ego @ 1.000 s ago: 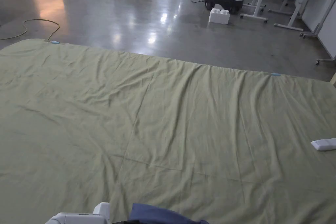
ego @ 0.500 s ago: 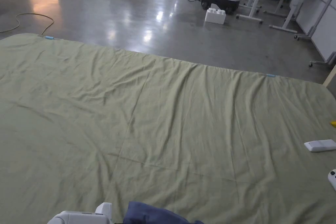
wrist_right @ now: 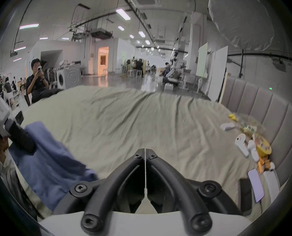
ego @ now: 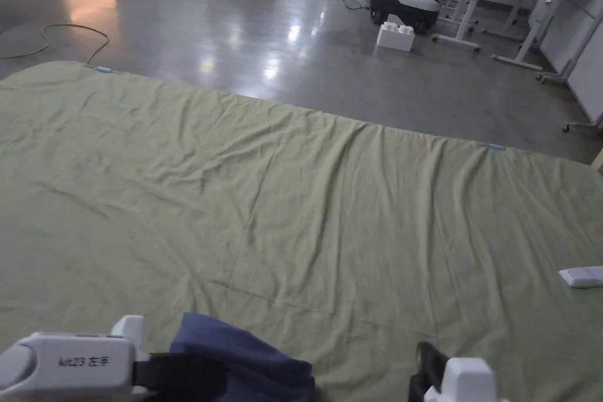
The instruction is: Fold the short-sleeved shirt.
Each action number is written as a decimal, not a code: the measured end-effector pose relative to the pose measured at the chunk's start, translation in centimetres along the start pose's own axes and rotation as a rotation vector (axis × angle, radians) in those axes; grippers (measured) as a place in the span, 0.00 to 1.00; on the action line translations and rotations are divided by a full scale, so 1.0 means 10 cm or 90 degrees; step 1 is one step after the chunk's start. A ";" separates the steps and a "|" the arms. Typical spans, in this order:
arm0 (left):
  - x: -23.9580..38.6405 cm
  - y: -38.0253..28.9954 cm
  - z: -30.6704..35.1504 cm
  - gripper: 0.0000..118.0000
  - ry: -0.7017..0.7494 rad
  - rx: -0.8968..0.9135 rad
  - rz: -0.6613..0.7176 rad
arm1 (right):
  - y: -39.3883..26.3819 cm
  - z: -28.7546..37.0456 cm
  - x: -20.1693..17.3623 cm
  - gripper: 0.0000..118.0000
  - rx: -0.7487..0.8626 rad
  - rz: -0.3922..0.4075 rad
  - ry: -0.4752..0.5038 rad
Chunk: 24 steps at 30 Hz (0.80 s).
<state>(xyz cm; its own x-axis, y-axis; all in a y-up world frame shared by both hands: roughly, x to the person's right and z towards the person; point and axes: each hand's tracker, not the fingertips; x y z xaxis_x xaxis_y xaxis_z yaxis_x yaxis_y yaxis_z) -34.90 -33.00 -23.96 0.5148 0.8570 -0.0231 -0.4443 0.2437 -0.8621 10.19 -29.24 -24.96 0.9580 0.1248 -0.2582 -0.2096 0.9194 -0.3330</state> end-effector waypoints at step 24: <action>-0.54 1.15 2.14 0.21 0.486 0.075 0.023 | 0.87 0.08 0.66 0.01 0.096 -0.067 -0.096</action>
<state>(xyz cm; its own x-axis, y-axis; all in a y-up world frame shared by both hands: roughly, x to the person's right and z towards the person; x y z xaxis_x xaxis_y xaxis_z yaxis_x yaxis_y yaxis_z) -58.50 -25.10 -22.90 0.8423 0.3245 -0.4303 -0.5238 0.3050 -0.7953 14.85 -20.10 -28.88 0.9938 0.0688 -0.0877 -0.0859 0.9741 -0.2093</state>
